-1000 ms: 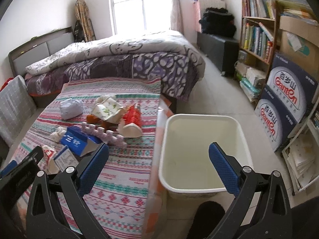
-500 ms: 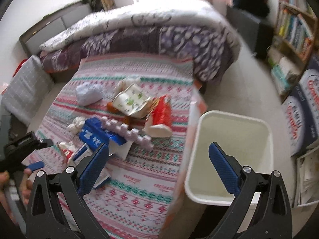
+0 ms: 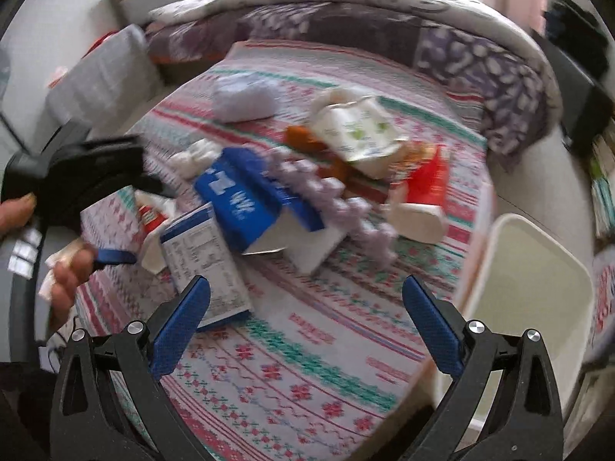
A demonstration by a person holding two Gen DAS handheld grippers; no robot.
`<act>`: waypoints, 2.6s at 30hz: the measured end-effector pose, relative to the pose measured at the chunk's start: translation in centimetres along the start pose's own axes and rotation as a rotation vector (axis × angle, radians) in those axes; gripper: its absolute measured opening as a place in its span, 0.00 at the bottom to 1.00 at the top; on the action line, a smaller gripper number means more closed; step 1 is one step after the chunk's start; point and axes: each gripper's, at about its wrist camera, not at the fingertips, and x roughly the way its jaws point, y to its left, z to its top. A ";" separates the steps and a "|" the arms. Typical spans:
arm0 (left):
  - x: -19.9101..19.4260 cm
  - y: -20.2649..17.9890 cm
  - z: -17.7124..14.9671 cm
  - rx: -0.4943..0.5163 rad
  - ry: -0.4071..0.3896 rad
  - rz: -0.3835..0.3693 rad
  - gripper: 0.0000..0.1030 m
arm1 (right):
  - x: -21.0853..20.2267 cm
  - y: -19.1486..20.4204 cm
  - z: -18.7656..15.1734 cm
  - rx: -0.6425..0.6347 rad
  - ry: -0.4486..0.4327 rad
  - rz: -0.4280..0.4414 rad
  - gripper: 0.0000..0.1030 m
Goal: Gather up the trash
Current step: 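Grasp the red noodle cup with the left tool while the right grasps the white label card, then carry both items over the white bin and open both tools to drop them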
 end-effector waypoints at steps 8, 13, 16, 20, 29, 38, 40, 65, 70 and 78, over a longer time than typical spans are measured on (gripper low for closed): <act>-0.6 -1.0 0.2 0.127 0.012 0.017 0.56 | 2.5 3.1 -0.1 -0.099 0.072 0.032 0.93; -2.2 -1.0 0.1 0.205 -0.039 0.013 0.52 | 3.7 4.0 0.8 -0.095 0.082 0.048 0.93; -3.3 -0.9 0.1 0.232 -0.070 -0.002 0.52 | 4.6 4.7 1.5 -0.078 0.094 0.064 0.93; -3.9 -0.3 0.1 0.235 -0.079 0.000 0.52 | 5.6 5.9 1.7 -0.086 0.107 0.086 0.93; -6.9 0.9 0.8 0.210 -0.210 0.009 0.52 | 7.6 9.8 1.0 -0.240 0.144 0.055 0.78; -8.1 0.8 0.8 0.209 -0.244 -0.029 0.52 | 6.6 9.6 1.6 -0.205 0.108 0.087 0.55; -8.7 0.4 0.5 0.228 -0.272 -0.039 0.52 | 5.8 9.0 2.4 -0.171 0.078 0.097 0.55; -9.2 -13.7 -13.0 0.759 -0.627 -0.079 0.55 | -5.2 -8.2 1.7 0.306 -0.296 -0.227 0.56; -7.5 -16.0 -16.7 0.876 -0.639 -0.078 0.55 | -6.7 -11.9 0.4 0.400 -0.314 -0.313 0.56; -3.6 -19.2 -22.0 1.028 -0.557 -0.096 0.55 | -7.9 -18.4 -1.6 0.585 -0.251 -0.390 0.56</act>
